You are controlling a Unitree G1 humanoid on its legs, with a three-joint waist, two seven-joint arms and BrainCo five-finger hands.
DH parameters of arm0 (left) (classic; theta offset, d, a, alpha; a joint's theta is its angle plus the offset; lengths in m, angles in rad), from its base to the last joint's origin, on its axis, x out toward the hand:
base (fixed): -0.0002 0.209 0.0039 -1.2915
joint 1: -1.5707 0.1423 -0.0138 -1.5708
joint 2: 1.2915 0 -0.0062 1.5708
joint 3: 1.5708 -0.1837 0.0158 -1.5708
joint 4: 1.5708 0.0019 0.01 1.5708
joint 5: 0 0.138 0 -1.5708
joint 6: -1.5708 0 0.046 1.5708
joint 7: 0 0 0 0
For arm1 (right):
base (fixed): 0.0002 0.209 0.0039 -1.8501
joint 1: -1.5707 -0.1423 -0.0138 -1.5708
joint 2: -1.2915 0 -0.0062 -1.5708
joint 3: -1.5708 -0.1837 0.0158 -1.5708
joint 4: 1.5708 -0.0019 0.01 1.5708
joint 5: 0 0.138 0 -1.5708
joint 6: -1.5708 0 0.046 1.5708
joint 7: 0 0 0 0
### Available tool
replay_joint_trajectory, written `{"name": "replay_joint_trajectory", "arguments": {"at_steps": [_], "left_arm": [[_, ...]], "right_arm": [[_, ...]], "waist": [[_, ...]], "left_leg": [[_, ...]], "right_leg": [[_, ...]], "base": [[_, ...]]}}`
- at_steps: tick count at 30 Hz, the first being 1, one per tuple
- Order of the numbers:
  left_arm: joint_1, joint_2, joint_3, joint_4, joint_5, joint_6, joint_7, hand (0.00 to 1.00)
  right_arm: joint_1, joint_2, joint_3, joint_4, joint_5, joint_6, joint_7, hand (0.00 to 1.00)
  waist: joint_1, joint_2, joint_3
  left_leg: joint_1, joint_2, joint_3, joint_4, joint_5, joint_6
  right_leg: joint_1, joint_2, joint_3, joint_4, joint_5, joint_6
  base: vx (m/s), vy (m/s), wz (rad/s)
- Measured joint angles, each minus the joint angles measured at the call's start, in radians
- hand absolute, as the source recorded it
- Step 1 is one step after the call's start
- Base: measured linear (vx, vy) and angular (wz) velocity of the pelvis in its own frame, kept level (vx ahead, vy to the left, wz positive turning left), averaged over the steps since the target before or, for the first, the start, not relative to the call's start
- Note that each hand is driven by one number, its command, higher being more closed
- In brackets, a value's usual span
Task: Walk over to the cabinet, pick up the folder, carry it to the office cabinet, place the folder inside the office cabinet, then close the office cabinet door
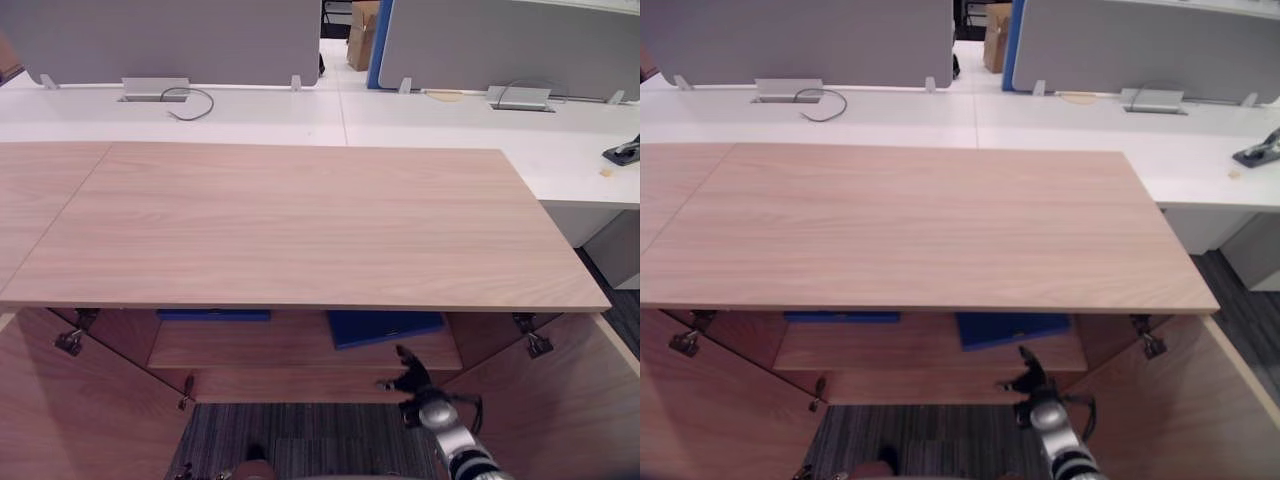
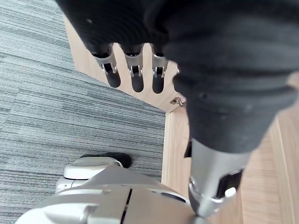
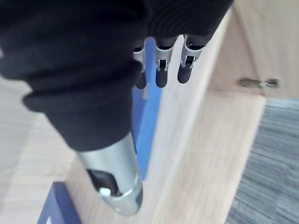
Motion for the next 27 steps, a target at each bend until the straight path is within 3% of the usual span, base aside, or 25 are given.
{"name": "replay_joint_trajectory", "arguments": {"at_steps": [5, 11, 16, 27], "left_arm": [[-0.032, -0.015, -0.056, -0.044, 0.0, -0.028, -0.004, 0.0], [-0.055, -0.025, -0.067, -0.051, -0.006, -0.027, -0.021, 0.0], [-0.064, -0.039, -0.057, -0.114, -0.011, -0.025, -0.023, 0.0], [-0.07, -0.062, 0.014, -0.207, -0.02, -0.023, -0.022, 0.0]], "right_arm": [[-0.216, -0.147, 0.113, -0.01, -0.136, -0.019, -0.001, 0.0], [-0.359, -0.228, 0.254, 0.074, -0.221, -0.033, 0.044, 0.0], [-0.377, -0.25, 0.304, 0.031, -0.242, -0.032, 0.095, 0.0], [-0.487, -0.307, 0.33, -0.162, -0.241, -0.03, 0.101, 0.0]], "waist": [[0.008, 0.063, 0.105], [0.02, 0.102, 0.201], [0.026, 0.109, 0.248], [0.03, 0.086, 0.291]], "left_leg": [[-0.122, -0.027, -0.027, 0.206, -0.066, 0.025], [-0.291, -0.04, -0.044, 0.434, -0.147, 0.04], [-0.404, -0.042, -0.031, 0.567, -0.179, 0.049], [-0.548, -0.001, 0.02, 0.65, -0.184, 0.058]], "right_leg": [[-0.077, -0.071, 0.01, 0.164, -0.039, 0.006], [-0.24, -0.142, 0.062, 0.394, -0.118, 0.006], [-0.375, -0.187, 0.117, 0.548, -0.165, 0.01], [-0.556, -0.188, 0.173, 0.634, -0.167, -0.001]], "base": [[-0.08, 0.064, 0.15], [-0.18, 0.04, 0.08], [-0.13, 0.031, 0.01], [-0.06, 0.045, -0.06]]}}
